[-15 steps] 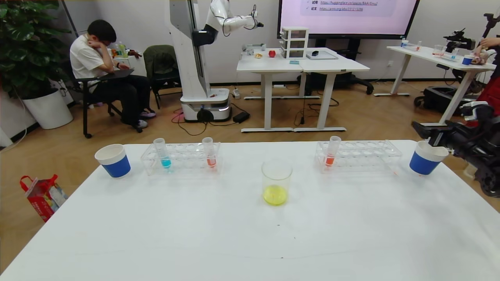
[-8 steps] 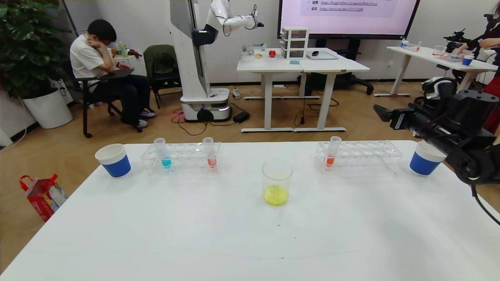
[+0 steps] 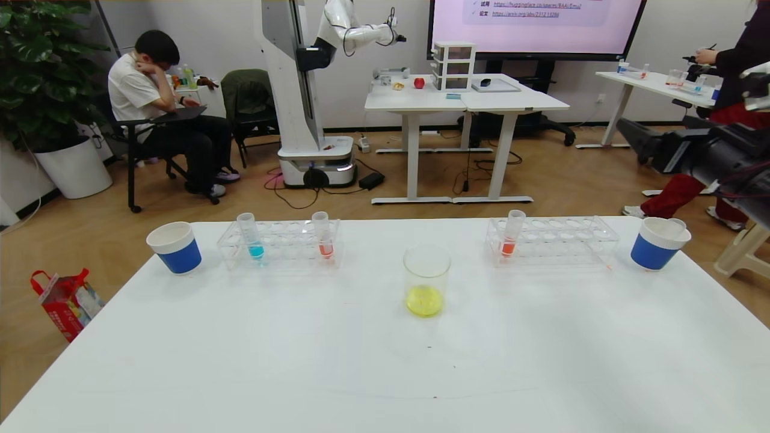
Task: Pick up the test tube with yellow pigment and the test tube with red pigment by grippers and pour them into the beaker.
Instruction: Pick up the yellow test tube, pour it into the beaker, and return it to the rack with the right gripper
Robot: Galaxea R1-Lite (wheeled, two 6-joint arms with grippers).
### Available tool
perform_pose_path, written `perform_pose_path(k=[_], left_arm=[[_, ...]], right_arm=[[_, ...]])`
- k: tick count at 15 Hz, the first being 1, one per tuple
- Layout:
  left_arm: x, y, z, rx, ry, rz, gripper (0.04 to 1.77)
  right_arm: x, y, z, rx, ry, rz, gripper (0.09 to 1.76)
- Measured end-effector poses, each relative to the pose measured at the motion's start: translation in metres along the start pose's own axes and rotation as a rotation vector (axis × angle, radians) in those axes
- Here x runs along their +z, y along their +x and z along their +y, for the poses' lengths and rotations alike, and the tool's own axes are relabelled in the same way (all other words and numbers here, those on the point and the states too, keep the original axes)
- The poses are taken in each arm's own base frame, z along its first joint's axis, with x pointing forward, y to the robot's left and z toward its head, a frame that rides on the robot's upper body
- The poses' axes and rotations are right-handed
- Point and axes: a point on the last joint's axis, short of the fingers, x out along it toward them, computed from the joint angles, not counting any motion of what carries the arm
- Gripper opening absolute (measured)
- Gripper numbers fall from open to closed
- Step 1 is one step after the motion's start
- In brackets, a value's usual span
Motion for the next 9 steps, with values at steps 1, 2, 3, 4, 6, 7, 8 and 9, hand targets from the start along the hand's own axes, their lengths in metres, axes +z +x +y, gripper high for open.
perform_pose_path(k=[1,2,3,4,6,7,8,9], left_arm=[[0.0,0.0,0.0,0.0,0.0,0.0,1.75],[0.0,0.0,0.0,0.0,0.0,0.0,1.75],[0.0,0.0,0.0,0.0,0.0,0.0,1.75],[0.0,0.0,0.0,0.001,0.0,0.0,1.75],[0.0,0.0,0.0,0.001,0.0,0.0,1.75],[0.0,0.0,0.0,0.0,0.0,0.0,1.75],[0.0,0.0,0.0,0.0,0.0,0.0,1.75],[0.0,0.0,0.0,0.001,0.0,0.0,1.75]], right_arm=[[0.015,-0.02,0.002,-0.001,-0.004,-0.03,1.74],[0.028,-0.041,0.004,0.002,-0.008,-0.063,1.74],[0.04,-0.063,0.007,0.004,-0.012,-0.1,1.74],[0.051,-0.089,0.01,0.008,-0.019,-0.139,1.74],[0.063,-0.137,0.016,0.025,-0.034,-0.19,1.74],[0.065,-0.162,0.019,0.037,-0.043,-0.209,1.74],[0.065,-0.184,0.021,0.048,-0.049,-0.217,1.74],[0.064,-0.206,0.023,0.059,-0.055,-0.226,1.74]])
